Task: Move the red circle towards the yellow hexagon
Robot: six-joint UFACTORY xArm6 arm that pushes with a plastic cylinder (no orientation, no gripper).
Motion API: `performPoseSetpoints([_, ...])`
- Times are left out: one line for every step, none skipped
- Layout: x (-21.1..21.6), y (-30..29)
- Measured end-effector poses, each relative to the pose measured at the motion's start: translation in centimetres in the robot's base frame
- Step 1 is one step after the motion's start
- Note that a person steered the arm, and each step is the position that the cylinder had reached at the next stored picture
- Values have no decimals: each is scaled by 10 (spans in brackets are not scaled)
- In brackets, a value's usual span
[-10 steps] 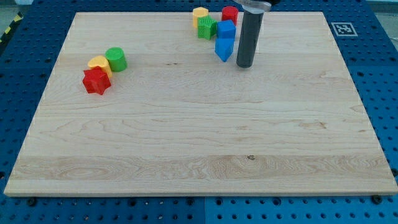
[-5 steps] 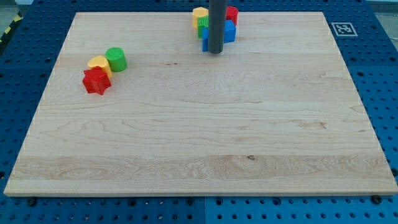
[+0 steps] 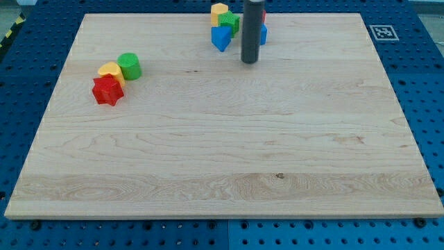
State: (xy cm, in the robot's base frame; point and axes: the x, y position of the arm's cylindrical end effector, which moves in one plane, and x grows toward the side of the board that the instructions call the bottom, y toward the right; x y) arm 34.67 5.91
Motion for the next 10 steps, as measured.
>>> performPoseSetpoints([-6, 33])
performPoseSetpoints([-59, 38])
performPoseSetpoints([-119, 35])
performPoseSetpoints([-144, 32])
performPoseSetpoints([-144, 32])
performPoseSetpoints([-155, 32])
performPoseSetpoints([-154, 31])
performPoseSetpoints([-153, 29])
performPoseSetpoints([-155, 19])
performPoseSetpoints([-155, 7])
